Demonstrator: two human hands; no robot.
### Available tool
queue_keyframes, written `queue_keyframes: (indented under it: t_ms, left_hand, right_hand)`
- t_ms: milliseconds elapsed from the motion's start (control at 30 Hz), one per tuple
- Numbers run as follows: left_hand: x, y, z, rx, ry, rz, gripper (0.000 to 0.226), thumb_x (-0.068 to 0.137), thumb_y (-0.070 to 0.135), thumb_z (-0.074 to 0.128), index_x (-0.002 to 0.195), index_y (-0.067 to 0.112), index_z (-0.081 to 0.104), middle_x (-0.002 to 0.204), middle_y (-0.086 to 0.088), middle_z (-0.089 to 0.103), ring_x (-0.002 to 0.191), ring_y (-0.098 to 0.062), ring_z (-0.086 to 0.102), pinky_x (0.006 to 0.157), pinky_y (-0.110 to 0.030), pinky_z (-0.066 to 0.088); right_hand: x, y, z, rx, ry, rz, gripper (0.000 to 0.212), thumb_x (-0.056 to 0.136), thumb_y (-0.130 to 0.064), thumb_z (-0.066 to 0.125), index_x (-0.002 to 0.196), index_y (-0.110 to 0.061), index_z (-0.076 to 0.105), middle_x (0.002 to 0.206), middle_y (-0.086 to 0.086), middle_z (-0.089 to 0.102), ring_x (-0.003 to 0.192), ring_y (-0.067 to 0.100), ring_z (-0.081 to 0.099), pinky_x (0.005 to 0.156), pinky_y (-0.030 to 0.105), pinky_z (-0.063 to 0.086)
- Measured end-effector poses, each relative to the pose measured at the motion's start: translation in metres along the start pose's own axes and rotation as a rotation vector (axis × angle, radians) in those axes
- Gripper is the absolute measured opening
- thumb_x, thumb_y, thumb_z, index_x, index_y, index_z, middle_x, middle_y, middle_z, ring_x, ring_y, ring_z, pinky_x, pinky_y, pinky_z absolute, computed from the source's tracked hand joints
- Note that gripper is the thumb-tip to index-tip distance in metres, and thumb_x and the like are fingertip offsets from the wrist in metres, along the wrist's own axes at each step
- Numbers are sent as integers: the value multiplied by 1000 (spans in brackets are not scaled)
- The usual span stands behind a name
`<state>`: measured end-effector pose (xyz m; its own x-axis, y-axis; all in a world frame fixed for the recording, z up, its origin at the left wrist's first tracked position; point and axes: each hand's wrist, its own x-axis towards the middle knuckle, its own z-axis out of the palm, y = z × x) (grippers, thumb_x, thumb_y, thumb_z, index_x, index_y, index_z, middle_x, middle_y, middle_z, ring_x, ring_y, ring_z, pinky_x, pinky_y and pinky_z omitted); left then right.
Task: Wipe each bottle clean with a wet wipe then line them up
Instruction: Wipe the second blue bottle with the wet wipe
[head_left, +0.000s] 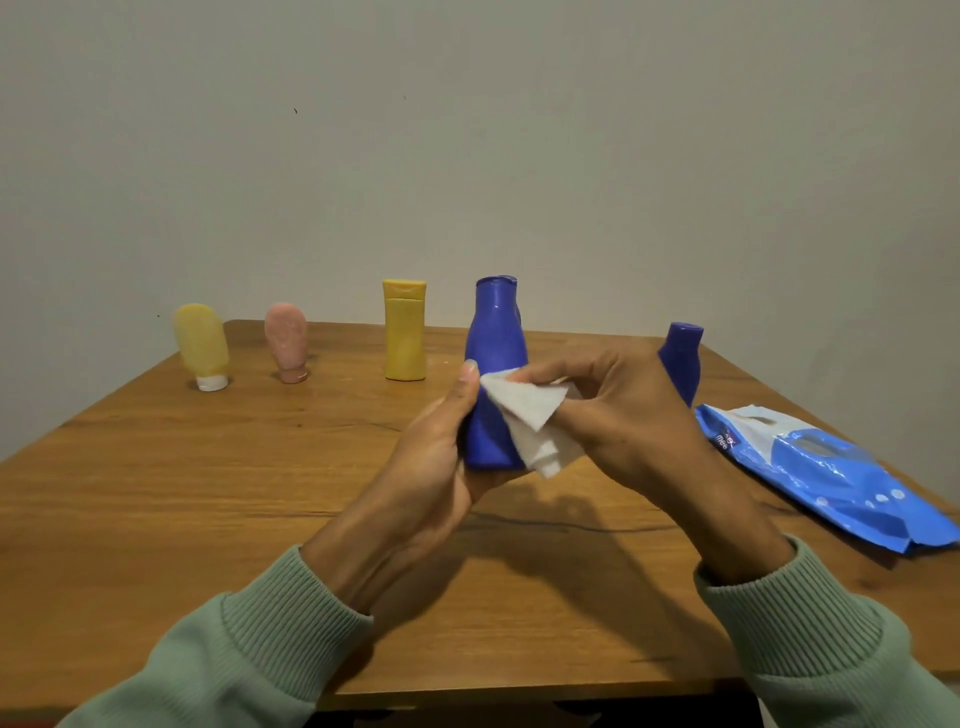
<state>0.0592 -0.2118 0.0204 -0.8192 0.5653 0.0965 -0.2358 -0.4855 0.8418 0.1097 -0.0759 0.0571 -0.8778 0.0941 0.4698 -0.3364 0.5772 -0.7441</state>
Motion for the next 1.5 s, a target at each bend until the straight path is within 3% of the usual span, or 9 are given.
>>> queue_keyframes:
  t_ms: [100,233,500,700,800,867,1000,1133,1500]
  left_hand:
    - [1,-1,-2,78,22,4,43,96,39,41,119,7,57,109,-15,69,89,-25,70,73,-45,60]
    - [-4,-4,-1,190,-75,20,44,96,40,41,124,10,57,106,-16,70,84,-29,69,65,-44,59]
    - [-8,-7,-4,428,-210,-28,42,98,45,34,126,17,50,108,-14,71,80,-24,65,68,-39,55]
    - [-5,-3,-2,224,-103,20,39,97,40,37,118,15,59,97,-12,71,76,-24,67,64,-39,56]
    - [1,0,-5,20,9,-12,39,97,38,40,114,9,59,106,-17,71,88,-23,69,80,-43,57]
    - [2,1,-5,2,16,-22,47,93,41,43,121,5,56,113,-20,68,92,-26,68,80,-45,57]
    - [-4,0,-3,177,-105,-21,44,98,39,37,122,9,57,93,-16,67,69,-27,64,58,-39,54]
    - [-7,-1,-4,232,-160,-61,47,97,42,37,127,9,53,87,-11,69,71,-26,63,60,-37,56]
    - [2,3,-3,-77,81,-42,49,96,41,43,125,2,55,119,-23,65,98,-27,66,78,-40,58]
  right_hand:
    - [0,-1,1,-94,-59,-29,20,77,-16,75,96,-23,74,93,-8,68,86,7,64,70,20,55]
    - [2,3,2,78,153,-42,14,78,-20,75,92,-22,75,88,-7,70,81,7,66,67,20,55]
    - [8,11,-8,30,447,-103,17,82,-19,72,98,-16,73,92,-4,70,84,5,65,65,13,51]
    - [0,2,1,50,111,-73,20,78,-20,72,95,-30,70,93,-11,66,86,1,61,64,13,50]
    - [-1,4,10,-130,-41,-58,26,77,-16,75,101,-25,72,97,-8,67,90,5,61,73,18,53]
    - [-1,5,10,-124,-44,-80,25,76,-16,76,100,-24,72,96,-8,68,90,6,62,74,19,54]
    - [1,7,6,111,201,-89,15,78,-20,74,93,-21,74,89,-7,69,82,6,65,65,17,52]
    - [4,14,5,33,336,-78,21,81,-15,72,102,-18,71,98,-4,68,87,4,64,66,14,52]
    - [-4,4,14,-134,3,-119,27,76,-12,75,102,-21,71,97,-7,65,90,4,60,75,12,51]
